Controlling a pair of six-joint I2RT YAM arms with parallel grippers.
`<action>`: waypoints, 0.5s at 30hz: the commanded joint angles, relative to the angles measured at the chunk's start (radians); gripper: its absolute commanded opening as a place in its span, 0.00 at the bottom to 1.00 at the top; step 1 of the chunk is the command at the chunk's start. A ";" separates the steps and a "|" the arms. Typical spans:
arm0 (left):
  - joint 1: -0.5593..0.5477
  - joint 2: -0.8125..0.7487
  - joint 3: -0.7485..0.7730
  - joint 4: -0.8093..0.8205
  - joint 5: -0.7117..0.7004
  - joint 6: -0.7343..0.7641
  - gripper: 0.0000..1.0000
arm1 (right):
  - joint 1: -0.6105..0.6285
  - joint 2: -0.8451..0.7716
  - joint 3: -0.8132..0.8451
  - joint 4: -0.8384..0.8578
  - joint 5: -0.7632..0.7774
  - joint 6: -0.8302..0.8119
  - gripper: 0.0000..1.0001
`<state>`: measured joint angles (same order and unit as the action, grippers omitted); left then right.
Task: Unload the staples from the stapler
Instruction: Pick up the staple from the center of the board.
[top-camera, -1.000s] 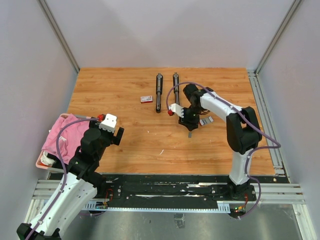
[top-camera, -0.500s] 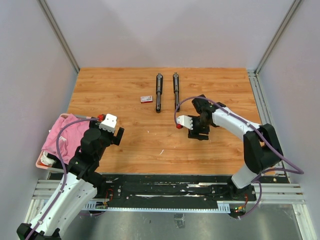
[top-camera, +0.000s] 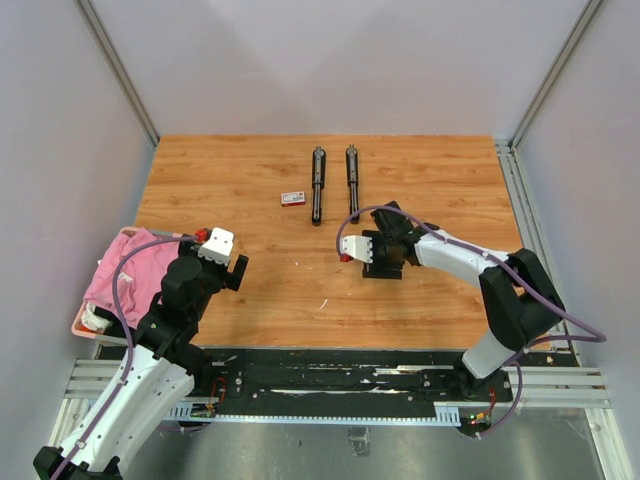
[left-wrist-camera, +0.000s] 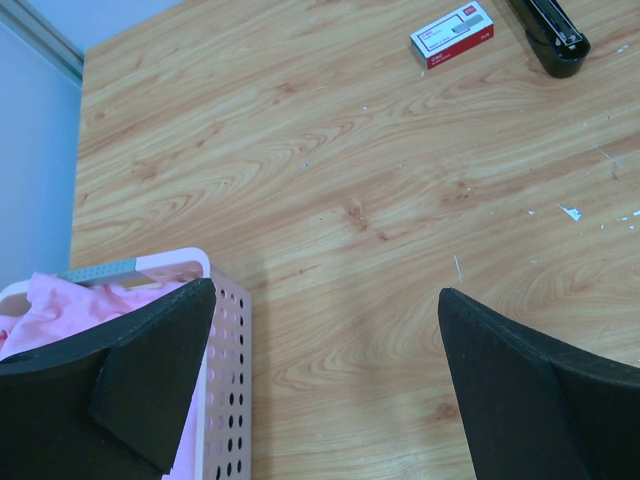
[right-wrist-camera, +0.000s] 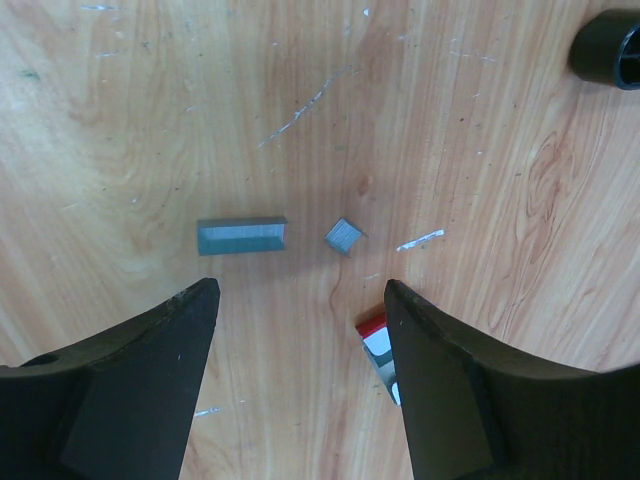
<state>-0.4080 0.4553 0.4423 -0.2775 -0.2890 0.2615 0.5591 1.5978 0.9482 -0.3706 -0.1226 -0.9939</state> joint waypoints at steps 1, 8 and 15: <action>0.005 -0.006 -0.006 0.026 0.009 0.004 0.98 | 0.025 0.027 0.004 0.044 0.035 0.013 0.69; 0.006 -0.004 -0.007 0.026 0.009 0.005 0.98 | 0.055 0.065 0.011 0.049 0.052 0.012 0.70; 0.005 -0.002 -0.007 0.028 0.010 0.004 0.98 | 0.085 0.083 0.017 0.071 0.068 0.022 0.70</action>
<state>-0.4080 0.4553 0.4423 -0.2775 -0.2890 0.2615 0.6174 1.6531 0.9520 -0.3122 -0.0700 -0.9913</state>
